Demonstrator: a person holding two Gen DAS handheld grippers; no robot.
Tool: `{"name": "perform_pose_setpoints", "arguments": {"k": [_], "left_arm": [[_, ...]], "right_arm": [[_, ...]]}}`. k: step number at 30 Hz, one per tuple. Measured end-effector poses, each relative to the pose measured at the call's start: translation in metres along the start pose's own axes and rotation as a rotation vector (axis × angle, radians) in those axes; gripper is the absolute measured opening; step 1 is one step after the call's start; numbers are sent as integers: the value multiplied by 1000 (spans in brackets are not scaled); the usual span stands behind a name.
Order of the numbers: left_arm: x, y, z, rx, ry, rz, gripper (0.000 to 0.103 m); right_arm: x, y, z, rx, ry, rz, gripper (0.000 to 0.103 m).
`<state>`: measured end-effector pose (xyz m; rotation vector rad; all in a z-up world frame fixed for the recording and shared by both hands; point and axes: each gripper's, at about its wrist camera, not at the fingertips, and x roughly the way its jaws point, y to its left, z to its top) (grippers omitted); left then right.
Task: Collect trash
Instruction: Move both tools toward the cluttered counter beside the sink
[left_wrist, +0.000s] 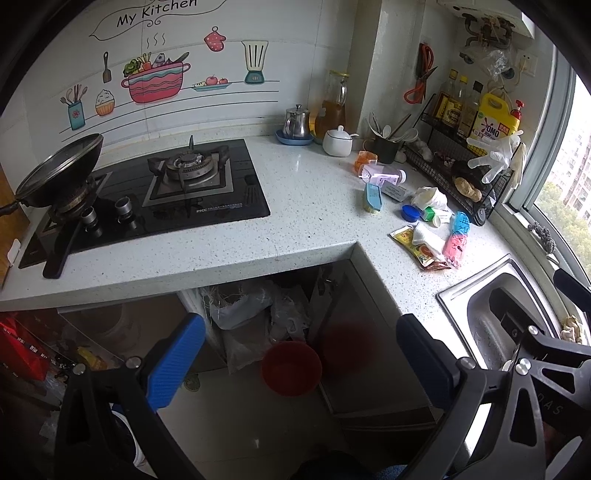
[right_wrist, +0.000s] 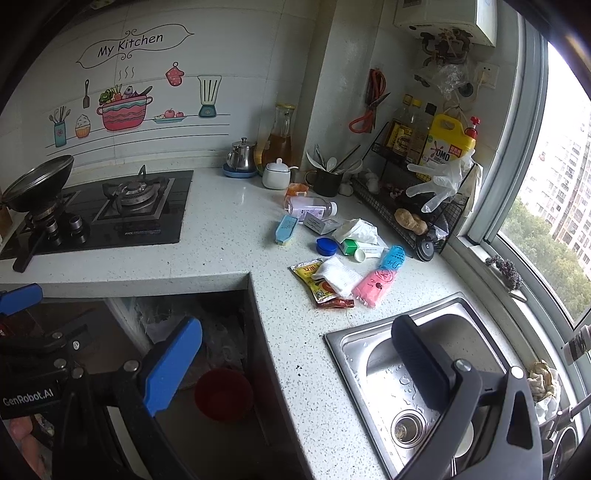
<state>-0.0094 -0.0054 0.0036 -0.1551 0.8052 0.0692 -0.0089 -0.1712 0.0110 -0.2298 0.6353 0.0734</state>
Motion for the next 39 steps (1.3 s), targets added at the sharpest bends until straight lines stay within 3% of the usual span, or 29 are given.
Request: {"name": "perform_pose_setpoints", "arguments": {"k": [39], "left_arm": [[12,-19,8,76,12,-36,103]], "right_arm": [[11,-12,-2,22,48,-42,103]]}}
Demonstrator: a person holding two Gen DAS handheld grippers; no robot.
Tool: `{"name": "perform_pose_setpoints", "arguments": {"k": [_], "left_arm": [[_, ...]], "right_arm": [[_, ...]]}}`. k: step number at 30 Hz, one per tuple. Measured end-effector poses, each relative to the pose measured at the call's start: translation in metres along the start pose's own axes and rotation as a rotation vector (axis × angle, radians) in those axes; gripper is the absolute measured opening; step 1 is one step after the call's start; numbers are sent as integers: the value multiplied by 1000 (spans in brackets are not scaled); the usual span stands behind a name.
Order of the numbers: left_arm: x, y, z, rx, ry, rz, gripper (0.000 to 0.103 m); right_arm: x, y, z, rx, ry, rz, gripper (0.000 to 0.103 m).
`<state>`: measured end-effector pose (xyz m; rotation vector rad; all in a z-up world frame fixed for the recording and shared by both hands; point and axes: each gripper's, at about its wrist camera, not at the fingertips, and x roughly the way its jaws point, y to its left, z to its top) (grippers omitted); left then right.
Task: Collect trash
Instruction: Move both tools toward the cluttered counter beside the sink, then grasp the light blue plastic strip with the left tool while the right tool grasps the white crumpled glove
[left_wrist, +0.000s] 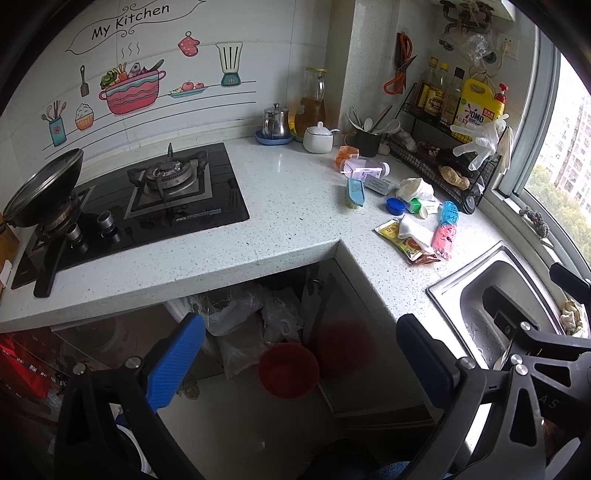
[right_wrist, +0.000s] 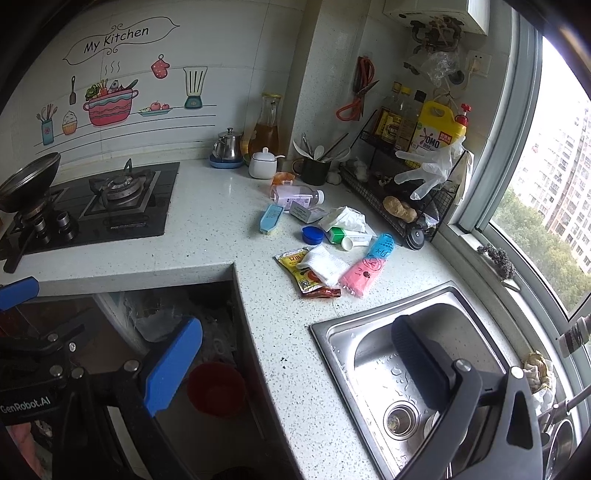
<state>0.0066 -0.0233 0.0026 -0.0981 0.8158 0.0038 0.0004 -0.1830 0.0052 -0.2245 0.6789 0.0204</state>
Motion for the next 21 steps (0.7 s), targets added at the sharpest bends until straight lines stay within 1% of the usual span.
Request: {"name": "perform_pose_setpoints", "arguments": {"k": [4,6,9,13,15,17,19,21], "left_arm": [[10,-6,7,21,2,-20,103],[17,-10,13,35,15,-34,103],[29,-21,22,91,38,-42,103],[49,-33,36,153,51,-28,102],[63,-38,44,174,68,-26,102],[80,-42,55,170,88,-34,102],[98,-44,67,159,112,-53,103],[118,-50,81,173,149,-80,102]], "right_arm": [[5,-5,5,-7,-2,-20,103],[10,-9,8,1,-4,-31,103],[21,-16,11,21,15,-35,103],[40,-27,13,49,54,-42,103],[51,-33,15,63,78,-47,103],[62,-38,19,76,98,-55,103],[75,-43,25,88,118,-66,103],[87,-48,33,102,128,-85,103]]}}
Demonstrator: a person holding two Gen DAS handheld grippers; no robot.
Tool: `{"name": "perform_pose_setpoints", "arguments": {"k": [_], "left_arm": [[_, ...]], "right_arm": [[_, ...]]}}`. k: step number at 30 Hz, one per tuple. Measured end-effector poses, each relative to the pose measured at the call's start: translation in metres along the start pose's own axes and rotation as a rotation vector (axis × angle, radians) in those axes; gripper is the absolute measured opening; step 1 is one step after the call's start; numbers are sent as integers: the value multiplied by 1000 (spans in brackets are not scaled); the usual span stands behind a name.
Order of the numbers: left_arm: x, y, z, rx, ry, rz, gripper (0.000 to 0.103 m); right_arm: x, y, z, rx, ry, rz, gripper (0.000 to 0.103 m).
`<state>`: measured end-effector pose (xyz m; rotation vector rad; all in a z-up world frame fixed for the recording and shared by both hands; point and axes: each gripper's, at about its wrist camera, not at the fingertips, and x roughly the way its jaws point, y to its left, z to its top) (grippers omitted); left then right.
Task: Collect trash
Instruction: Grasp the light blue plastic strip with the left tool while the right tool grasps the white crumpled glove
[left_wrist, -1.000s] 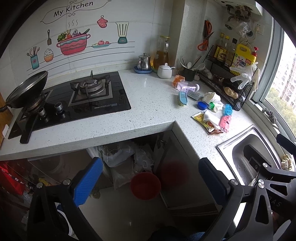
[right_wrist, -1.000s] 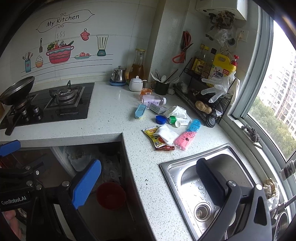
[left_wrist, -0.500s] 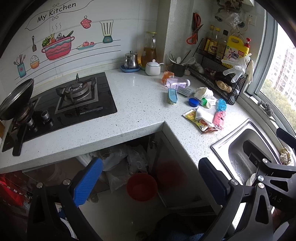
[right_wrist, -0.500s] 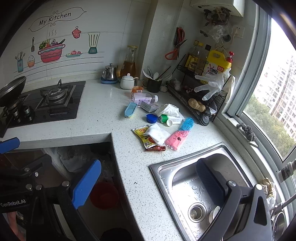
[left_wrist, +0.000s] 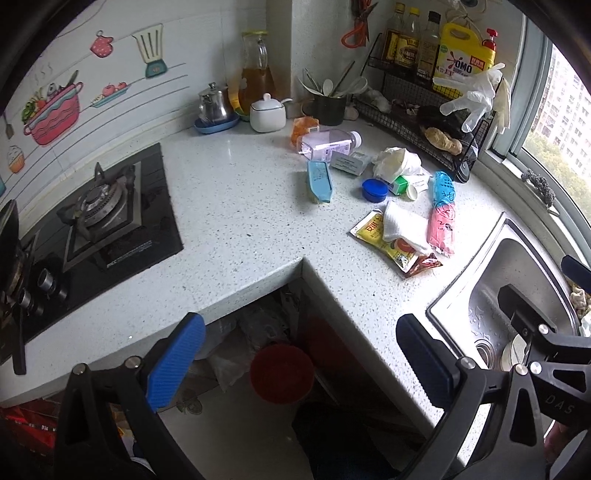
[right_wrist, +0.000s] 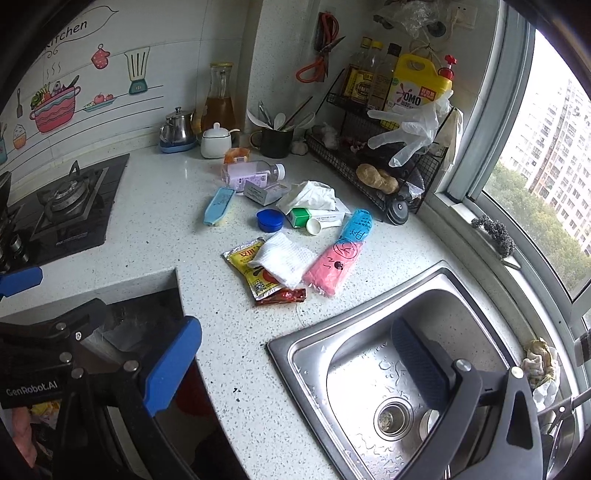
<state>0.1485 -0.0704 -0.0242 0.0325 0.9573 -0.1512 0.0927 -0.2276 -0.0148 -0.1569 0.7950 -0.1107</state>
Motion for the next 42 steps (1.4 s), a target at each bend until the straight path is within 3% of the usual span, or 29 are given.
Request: {"name": "perform_pose_setpoints", "arguments": {"k": [13,20,30,37,42], "left_arm": [[108,-9,125,150,126,-82,102],[165,-13,171,235,204,-110,102],[248,-9,191,255,338,-122,103],[280,-9,194,269,379,-113,102],[288,-12,192,270,398,-128,90]], "right_arm": [[94,-14,76,171,128,-52,103],[136,-19,103,244,198,-85,103],[193,-18,120,262,296,-133,103],[218,-16,121,267,350,-137,103],[228,-19,119,284,368,-131,103]]}}
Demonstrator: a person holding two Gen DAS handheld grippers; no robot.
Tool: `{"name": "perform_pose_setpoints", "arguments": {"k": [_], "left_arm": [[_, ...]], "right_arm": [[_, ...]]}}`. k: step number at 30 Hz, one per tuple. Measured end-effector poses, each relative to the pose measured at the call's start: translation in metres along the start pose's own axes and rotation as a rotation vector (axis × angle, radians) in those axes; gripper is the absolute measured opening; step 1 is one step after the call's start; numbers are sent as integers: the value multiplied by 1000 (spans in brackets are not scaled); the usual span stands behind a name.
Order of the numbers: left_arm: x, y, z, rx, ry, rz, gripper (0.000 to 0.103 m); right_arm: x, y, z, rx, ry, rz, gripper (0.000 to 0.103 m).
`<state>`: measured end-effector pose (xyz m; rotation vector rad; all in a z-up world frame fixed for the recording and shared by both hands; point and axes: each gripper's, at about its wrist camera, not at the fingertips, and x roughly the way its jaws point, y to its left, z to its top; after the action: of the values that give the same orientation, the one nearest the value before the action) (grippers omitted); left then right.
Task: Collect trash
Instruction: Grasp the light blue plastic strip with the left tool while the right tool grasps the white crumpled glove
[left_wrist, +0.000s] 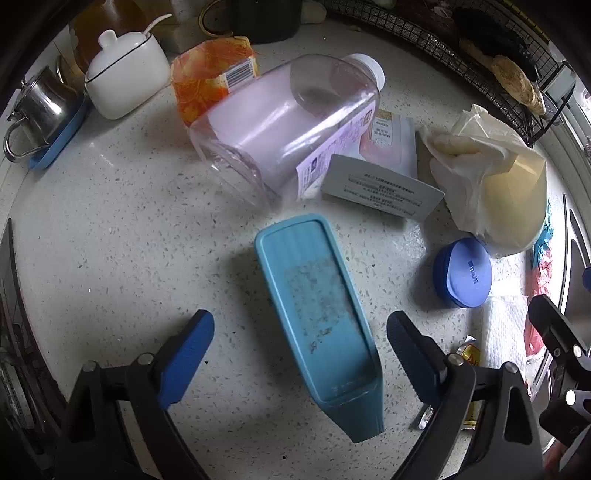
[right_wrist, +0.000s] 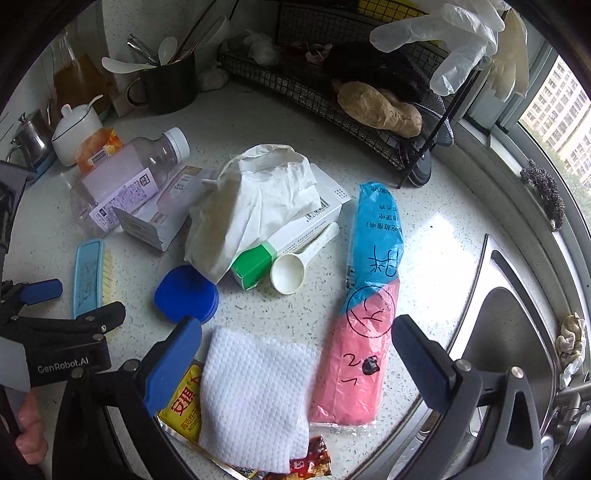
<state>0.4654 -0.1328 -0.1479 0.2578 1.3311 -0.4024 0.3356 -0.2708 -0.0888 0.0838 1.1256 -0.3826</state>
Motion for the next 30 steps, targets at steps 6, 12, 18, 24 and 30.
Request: {"name": "perform_pose_setpoints", "arguments": {"k": [6,12,18,24,30], "left_arm": [[8,-13,2,26,5,38,77],[1,-28,10,23,-12,26,40],[-20,-28,14,-2,-79,-16,38],[-49,-28,27,2,-160,-32,38],[-49,-31,49,11,-191,-36,38]], "right_arm": [[5,-8,-2,11,14,6,103],[0,-9,1,15,8,23,103],[-7,-5,11,-1,-12,61,103],[-12,-1,35,-36,-61,94,103],[3,7,62,-71,-54,115,102]]}}
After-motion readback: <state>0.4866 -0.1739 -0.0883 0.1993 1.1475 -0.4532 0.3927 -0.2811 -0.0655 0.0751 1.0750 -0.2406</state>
